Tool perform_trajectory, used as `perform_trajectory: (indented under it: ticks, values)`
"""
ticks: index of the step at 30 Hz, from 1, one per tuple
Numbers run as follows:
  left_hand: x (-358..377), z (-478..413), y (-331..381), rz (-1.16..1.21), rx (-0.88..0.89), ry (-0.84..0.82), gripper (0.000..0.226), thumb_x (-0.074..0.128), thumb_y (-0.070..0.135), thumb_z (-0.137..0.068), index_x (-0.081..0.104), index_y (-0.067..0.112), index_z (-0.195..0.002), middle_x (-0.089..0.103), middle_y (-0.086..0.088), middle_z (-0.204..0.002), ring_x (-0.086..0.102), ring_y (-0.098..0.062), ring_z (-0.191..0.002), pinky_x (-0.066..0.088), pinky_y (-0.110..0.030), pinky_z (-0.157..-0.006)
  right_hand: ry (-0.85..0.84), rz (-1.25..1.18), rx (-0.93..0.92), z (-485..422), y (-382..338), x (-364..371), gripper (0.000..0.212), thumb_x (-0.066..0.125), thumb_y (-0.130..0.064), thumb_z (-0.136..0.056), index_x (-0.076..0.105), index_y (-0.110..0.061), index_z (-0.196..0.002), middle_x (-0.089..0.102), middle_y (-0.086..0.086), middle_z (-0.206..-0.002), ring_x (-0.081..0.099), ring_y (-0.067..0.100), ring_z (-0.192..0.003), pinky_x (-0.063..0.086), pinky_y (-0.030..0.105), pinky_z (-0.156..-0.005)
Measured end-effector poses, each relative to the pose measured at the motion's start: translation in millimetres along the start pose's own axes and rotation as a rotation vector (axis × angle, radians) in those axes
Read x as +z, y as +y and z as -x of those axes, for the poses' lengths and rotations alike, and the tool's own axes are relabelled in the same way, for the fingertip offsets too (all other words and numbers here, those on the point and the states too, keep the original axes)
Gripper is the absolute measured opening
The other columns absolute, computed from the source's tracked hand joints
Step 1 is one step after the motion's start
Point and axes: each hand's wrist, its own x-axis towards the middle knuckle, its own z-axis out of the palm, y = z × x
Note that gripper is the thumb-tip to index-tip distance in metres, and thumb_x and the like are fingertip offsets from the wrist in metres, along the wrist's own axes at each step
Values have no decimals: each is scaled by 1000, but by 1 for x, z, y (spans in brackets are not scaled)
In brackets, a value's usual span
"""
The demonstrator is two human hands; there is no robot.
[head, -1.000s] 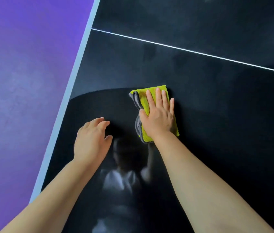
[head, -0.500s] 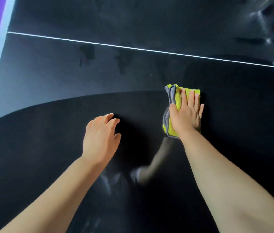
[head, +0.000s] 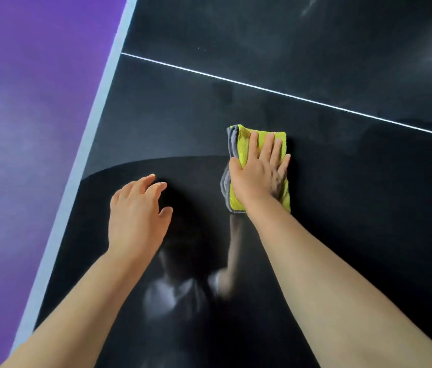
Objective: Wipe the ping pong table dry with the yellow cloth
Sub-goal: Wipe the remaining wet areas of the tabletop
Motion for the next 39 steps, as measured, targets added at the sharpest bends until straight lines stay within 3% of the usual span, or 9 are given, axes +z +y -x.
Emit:
perform_trajectory:
  ticks: [11, 17, 23, 31, 39]
  values:
    - [-63, 34, -143, 29, -251, 62, 47, 73, 16, -77, 62, 12, -122, 53, -11, -135, 44, -36, -124, 30, -47, -104, -45, 102, -475, 86, -216, 21, 75, 25, -55, -98, -11, -24, -156, -16, 12, -163, -19, 30, -149, -7, 55, -118]
    - [-69, 37, -171, 20, -294, 78, 48, 75, 16, -76, 63, 11, -122, 54, -13, -134, 46, -37, -123, 32, -49, -101, -66, 107, -615, 98, -262, 27, 74, 29, -55, -98, -5, -26, -157, -12, 11, -164, -16, 29, -150, -6, 54, -119]
    - [-63, 24, -142, 30, -258, 109, 47, 76, 14, -73, 64, 11, -119, 55, -13, -132, 47, -38, -120, 33, -47, -100, -76, 75, -730, 43, -245, 14, 67, 28, -51, -100, -1, -30, -157, -9, 2, -165, -13, 19, -151, -8, 46, -121]
    - [-25, -5, -50, 0, -96, 56, 49, 71, 22, -79, 59, 17, -126, 50, -6, -139, 43, -31, -127, 30, -44, -105, 32, 14, -459, -19, -126, 7, 67, 28, -50, -99, 1, -30, -157, -5, 2, -165, -9, 19, -151, -8, 45, -122]
    - [20, -26, 71, -4, 108, 24, 46, 77, 17, -69, 66, 14, -114, 59, -10, -128, 54, -34, -115, 39, -46, -97, 52, -21, -251, -29, 24, -4, 67, 31, -49, -100, 2, -29, -157, -4, 1, -166, -8, 18, -152, -8, 43, -122]
